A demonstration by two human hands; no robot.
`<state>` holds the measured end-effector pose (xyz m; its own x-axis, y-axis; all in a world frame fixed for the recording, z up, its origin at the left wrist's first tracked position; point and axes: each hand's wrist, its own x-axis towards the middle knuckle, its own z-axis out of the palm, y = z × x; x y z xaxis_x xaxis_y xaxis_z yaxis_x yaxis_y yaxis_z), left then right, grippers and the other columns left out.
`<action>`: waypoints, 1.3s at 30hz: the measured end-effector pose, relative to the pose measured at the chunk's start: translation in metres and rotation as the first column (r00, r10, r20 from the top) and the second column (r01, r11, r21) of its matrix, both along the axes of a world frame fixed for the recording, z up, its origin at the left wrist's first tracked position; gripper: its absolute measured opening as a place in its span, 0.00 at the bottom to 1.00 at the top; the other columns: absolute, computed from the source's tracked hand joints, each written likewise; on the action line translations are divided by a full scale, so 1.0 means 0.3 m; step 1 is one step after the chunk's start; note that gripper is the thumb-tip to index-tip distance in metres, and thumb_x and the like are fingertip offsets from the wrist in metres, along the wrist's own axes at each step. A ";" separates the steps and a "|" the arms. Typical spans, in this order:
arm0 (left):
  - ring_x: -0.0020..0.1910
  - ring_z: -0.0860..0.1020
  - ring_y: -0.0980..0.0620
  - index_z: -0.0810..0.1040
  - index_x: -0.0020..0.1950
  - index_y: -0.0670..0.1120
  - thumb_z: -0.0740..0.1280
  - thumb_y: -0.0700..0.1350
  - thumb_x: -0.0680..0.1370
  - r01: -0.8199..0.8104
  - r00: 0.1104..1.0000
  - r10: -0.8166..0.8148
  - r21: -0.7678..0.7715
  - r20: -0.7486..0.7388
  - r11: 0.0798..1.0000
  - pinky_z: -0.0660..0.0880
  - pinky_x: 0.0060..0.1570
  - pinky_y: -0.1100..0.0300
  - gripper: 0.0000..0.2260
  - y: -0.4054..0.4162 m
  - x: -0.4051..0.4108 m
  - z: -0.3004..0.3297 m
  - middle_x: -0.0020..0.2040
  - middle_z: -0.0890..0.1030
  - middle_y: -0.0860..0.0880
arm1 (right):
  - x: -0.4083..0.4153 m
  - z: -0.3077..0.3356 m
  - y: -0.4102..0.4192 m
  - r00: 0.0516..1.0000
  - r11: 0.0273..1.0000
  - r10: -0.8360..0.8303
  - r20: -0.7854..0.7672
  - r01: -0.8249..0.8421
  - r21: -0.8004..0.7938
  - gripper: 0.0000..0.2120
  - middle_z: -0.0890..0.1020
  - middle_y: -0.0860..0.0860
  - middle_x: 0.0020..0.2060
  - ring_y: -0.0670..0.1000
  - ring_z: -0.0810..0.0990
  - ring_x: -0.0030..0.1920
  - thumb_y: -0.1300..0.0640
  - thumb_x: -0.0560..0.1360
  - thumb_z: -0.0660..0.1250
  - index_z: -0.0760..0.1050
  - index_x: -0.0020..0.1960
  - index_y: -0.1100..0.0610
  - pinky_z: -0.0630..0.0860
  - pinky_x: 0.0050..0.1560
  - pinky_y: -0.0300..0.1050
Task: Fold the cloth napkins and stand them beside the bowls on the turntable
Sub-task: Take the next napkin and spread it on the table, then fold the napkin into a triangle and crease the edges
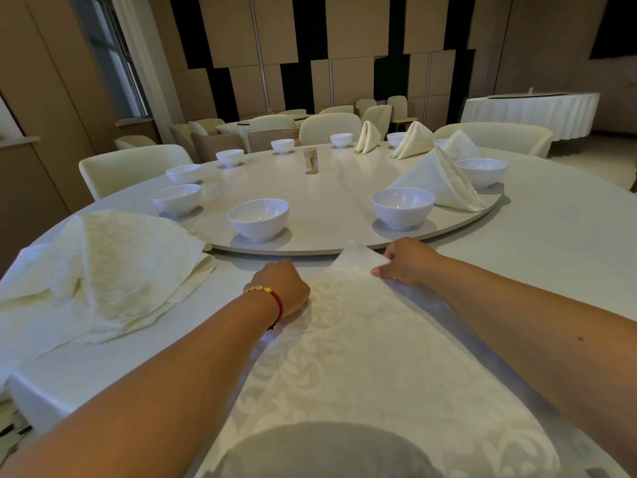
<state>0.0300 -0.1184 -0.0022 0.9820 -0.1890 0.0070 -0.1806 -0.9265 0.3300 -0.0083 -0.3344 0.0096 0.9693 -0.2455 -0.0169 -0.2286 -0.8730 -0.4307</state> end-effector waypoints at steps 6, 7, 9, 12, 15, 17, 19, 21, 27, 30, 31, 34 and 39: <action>0.50 0.76 0.46 0.74 0.55 0.46 0.64 0.47 0.76 0.016 1.000 -0.015 -0.093 0.019 0.995 0.75 0.55 0.52 0.10 0.020 -0.008 -0.014 0.52 0.76 0.47 | 0.005 0.005 -0.008 0.989 0.991 -0.034 0.144 0.016 0.130 0.19 0.68 0.47 0.30 0.45 0.66 0.31 0.50 0.75 0.70 0.63 0.33 0.52 0.59 0.31 0.39; 0.51 0.76 0.47 0.75 0.55 0.46 0.64 0.48 0.76 0.028 0.999 -0.025 -0.107 0.023 0.994 0.75 0.55 0.53 0.10 0.026 -0.013 -0.014 0.53 0.76 0.47 | 0.005 0.013 -0.007 0.983 0.991 -0.041 0.179 0.018 0.130 0.20 0.66 0.46 0.30 0.44 0.64 0.31 0.51 0.75 0.70 0.61 0.33 0.51 0.58 0.30 0.39; 0.51 0.76 0.47 0.75 0.52 0.48 0.64 0.51 0.77 0.044 0.999 -0.043 -0.118 0.012 0.992 0.74 0.53 0.56 0.09 0.038 -0.016 -0.012 0.52 0.76 0.48 | 0.008 0.033 -0.008 0.970 0.991 -0.057 0.236 0.026 0.131 0.22 0.64 0.44 0.30 0.43 0.63 0.31 0.51 0.76 0.69 0.58 0.33 0.49 0.56 0.30 0.38; 0.41 0.75 0.49 0.72 0.40 0.47 0.64 0.50 0.77 0.043 0.998 -0.048 -0.104 -0.044 0.994 0.71 0.42 0.59 0.09 0.057 -0.007 -0.001 0.41 0.77 0.47 | 0.015 0.067 -0.005 0.958 0.995 -0.061 0.281 0.038 0.087 0.21 0.65 0.46 0.29 0.49 0.67 0.34 0.49 0.76 0.68 0.58 0.33 0.49 0.56 0.30 0.41; 0.33 0.71 0.51 0.70 0.34 0.46 0.64 0.48 0.78 0.005 0.998 -0.012 -0.134 -0.055 0.991 0.66 0.33 0.60 0.14 0.067 0.012 0.023 0.32 0.73 0.49 | 0.044 0.091 0.010 0.965 0.998 -0.063 0.255 0.058 0.027 0.18 0.69 0.48 0.31 0.52 0.70 0.36 0.48 0.77 0.66 0.62 0.34 0.51 0.60 0.32 0.42; 0.31 0.69 0.51 0.68 0.31 0.46 0.64 0.47 0.77 -0.050 0.999 0.052 -0.160 0.008 0.986 0.66 0.33 0.59 0.16 0.073 0.037 0.046 0.30 0.71 0.48 | 0.081 0.116 0.029 0.979 0.994 -0.065 0.194 0.081 -0.074 0.10 0.77 0.53 0.41 0.56 0.75 0.45 0.46 0.78 0.63 0.72 0.46 0.53 0.70 0.43 0.44; 0.34 0.72 0.47 0.67 0.30 0.47 0.64 0.48 0.76 -0.097 0.989 0.114 -0.165 0.095 0.982 0.71 0.41 0.55 0.15 0.073 0.068 0.067 0.35 0.74 0.46 | 0.119 0.146 0.052 0.975 0.975 -0.079 0.209 0.119 -0.188 0.17 0.79 0.55 0.53 0.58 0.77 0.55 0.46 0.79 0.62 0.74 0.60 0.56 0.71 0.53 0.48; 0.44 0.77 0.43 0.68 0.32 0.48 0.63 0.50 0.76 -0.140 0.974 0.164 -0.151 0.157 0.979 0.73 0.50 0.50 0.13 0.064 0.091 0.082 0.44 0.78 0.42 | 0.140 0.159 0.069 0.936 0.943 -0.035 0.349 0.147 -0.299 0.15 0.79 0.55 0.54 0.57 0.76 0.56 0.48 0.79 0.63 0.74 0.59 0.57 0.69 0.51 0.47; 0.42 0.75 0.45 0.75 0.39 0.45 0.62 0.50 0.77 -0.228 0.955 0.237 -0.073 0.178 0.971 0.71 0.53 0.50 0.11 0.039 0.117 0.038 0.38 0.75 0.49 | 0.057 0.124 0.140 0.896 0.929 0.066 0.438 0.105 -0.355 0.22 0.75 0.54 0.57 0.56 0.72 0.60 0.46 0.76 0.67 0.67 0.64 0.56 0.69 0.57 0.49; 0.39 0.74 0.46 0.73 0.37 0.46 0.61 0.51 0.78 -0.219 0.960 0.225 -0.052 0.164 0.974 0.69 0.50 0.51 0.13 0.040 0.123 0.018 0.33 0.75 0.49 | -0.078 0.076 0.169 0.950 0.955 0.151 0.272 -0.069 -0.287 0.22 0.75 0.54 0.58 0.56 0.73 0.60 0.44 0.77 0.64 0.69 0.64 0.56 0.71 0.58 0.50; 0.39 0.75 0.46 0.73 0.36 0.46 0.61 0.51 0.78 -0.217 0.962 0.223 -0.057 0.158 0.975 0.69 0.50 0.52 0.13 0.041 0.127 0.014 0.33 0.76 0.49 | -0.123 0.055 0.178 0.969 0.958 0.179 0.171 -0.133 -0.254 0.23 0.75 0.54 0.59 0.56 0.72 0.61 0.42 0.77 0.62 0.69 0.65 0.56 0.71 0.58 0.49; 0.45 0.77 0.45 0.77 0.43 0.45 0.62 0.52 0.77 -0.217 0.959 0.226 -0.067 0.173 0.974 0.69 0.50 0.51 0.11 0.040 0.120 0.004 0.39 0.78 0.48 | -0.227 -0.022 0.193 0.970 0.951 0.228 -0.083 -0.241 -0.195 0.27 0.68 0.56 0.68 0.57 0.65 0.70 0.39 0.79 0.53 0.64 0.69 0.57 0.65 0.63 0.47; 0.64 0.67 0.41 0.67 0.66 0.42 0.65 0.54 0.77 -0.118 0.899 0.103 0.009 0.426 0.993 0.67 0.59 0.50 0.22 0.014 -0.024 0.041 0.63 0.70 0.42 | -0.269 -0.079 0.195 0.951 0.912 0.258 -0.172 -0.299 -0.282 0.33 0.42 0.54 0.78 0.53 0.40 0.78 0.38 0.81 0.43 0.42 0.79 0.54 0.42 0.77 0.52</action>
